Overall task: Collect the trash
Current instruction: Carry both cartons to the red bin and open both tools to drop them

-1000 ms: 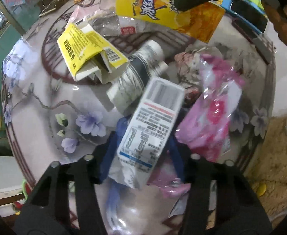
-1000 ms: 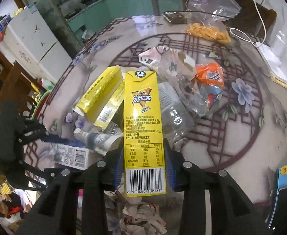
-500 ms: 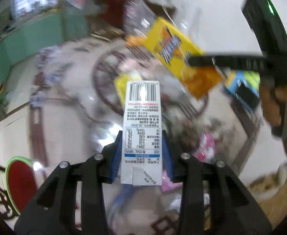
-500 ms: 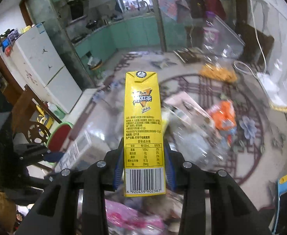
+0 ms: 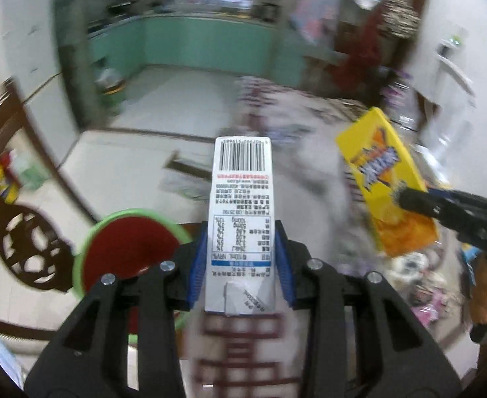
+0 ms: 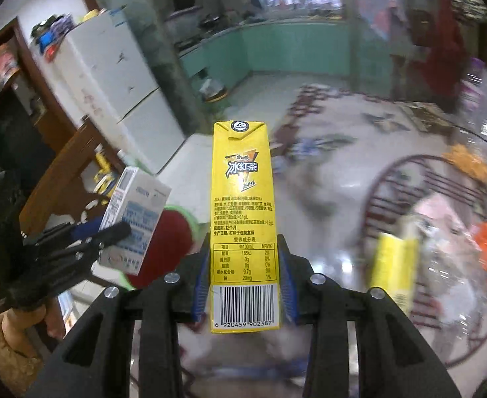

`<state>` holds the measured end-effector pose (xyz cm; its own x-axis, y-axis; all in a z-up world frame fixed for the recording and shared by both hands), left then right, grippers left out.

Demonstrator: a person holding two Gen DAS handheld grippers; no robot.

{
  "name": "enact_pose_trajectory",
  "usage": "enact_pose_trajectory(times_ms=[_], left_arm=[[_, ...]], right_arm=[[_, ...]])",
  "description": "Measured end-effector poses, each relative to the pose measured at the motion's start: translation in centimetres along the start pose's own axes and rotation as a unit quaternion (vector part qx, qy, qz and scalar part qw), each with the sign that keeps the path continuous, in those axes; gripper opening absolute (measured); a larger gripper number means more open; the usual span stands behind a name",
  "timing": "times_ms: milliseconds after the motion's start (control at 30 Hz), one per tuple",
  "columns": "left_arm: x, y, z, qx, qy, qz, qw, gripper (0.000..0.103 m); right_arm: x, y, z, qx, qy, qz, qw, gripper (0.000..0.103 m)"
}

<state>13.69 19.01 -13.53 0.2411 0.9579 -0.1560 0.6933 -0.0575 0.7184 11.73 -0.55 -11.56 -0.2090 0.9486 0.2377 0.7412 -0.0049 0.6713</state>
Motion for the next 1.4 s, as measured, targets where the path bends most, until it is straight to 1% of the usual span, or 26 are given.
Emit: enact_pose_trajectory(times_ms=[133,167,267,333,367,467,600,633,700,767,800,833,867,967,1100,1200,1333,1400], left_arm=[[5.0,-0.7,0.9,0.016,0.047,-0.029,0.9984,0.036],[5.7,-0.8,1.0,0.019,0.054,-0.033,0.9978,0.036],[8.4,-1.5,2.0,0.034,0.076,-0.049,0.9953,0.036],[9.9,-2.0,2.7,0.043,0.090,-0.058,0.9934,0.036],[10.6,-2.1,2.9,0.046,0.094,-0.061,0.9926,0.036],[12.6,-3.0,3.4,0.057,0.105,-0.070,0.9904,0.036],[14.3,-3.7,4.0,0.067,0.111,-0.080,0.9883,0.036],[14.6,-3.8,4.0,0.066,0.115,-0.081,0.9879,0.037],[14.9,-3.9,4.1,0.065,0.119,-0.081,0.9875,0.037],[15.1,-3.8,4.2,0.064,0.122,-0.079,0.9872,0.046],[15.1,-3.8,4.3,0.062,0.123,-0.078,0.9873,0.052],[15.1,-3.8,4.3,0.061,0.124,-0.078,0.9874,0.054],[14.9,-3.8,4.2,0.060,0.122,-0.077,0.9877,0.054],[14.2,-3.7,4.2,0.057,0.114,-0.074,0.9891,0.054],[11.5,-3.2,4.1,0.052,0.093,-0.054,0.9928,0.055],[9.0,-2.6,4.2,0.048,0.071,-0.042,0.9954,0.055],[3.5,-1.6,4.0,0.036,0.030,-0.014,0.9988,0.059],[1.4,-1.5,3.9,0.031,0.016,-0.007,0.9994,0.060]], right_arm=[[3.7,0.0,4.7,0.039,0.037,-0.005,0.999,0.035],[4.7,-0.1,6.2,0.053,0.048,-0.007,0.997,0.035],[7.3,-0.6,10.4,0.088,0.065,-0.023,0.994,0.035],[8.3,-0.8,12.3,0.105,0.071,-0.028,0.991,0.035],[9.0,-0.9,13.8,0.119,0.078,-0.031,0.989,0.035],[10.4,-1.7,16.1,0.145,0.091,-0.044,0.984,0.036],[11.4,-1.6,17.8,0.152,0.085,-0.044,0.984,0.045],[11.5,-1.6,17.8,0.151,0.084,-0.043,0.984,0.052],[11.3,-1.4,17.5,0.143,0.075,-0.043,0.986,0.056],[11.1,-1.2,16.7,0.134,0.070,-0.044,0.988,0.056],[11.0,-1.1,16.0,0.129,0.067,-0.044,0.988,0.056],[10.7,-1.2,15.1,0.124,0.064,-0.045,0.989,0.058],[10.5,-1.4,13.8,0.117,0.060,-0.045,0.990,0.059],[9.4,-1.5,11.8,0.102,0.048,-0.046,0.993,0.061],[6.9,-1.7,8.6,0.084,0.031,-0.029,0.996,0.061],[4.3,-1.8,5.9,0.069,0.007,-0.009,0.998,0.061],[-0.9,-2.5,2.1,0.054,-0.043,0.013,0.998,0.061],[-4.4,-3.2,-0.2,0.047,-0.074,0.026,0.996,0.061]])
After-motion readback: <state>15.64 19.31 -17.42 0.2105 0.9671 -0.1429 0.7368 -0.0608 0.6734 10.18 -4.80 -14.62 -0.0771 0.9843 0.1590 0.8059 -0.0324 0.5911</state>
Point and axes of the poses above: each gripper's, at about its wrist camera, not at the fingertips, and z roughly the way its jaws point, x to its left, y to its top, the point moved 2 cm from there along z, roughly the way its jaws point, and after that the axes turned 7 degrees about -x, right-handed, at the moved point
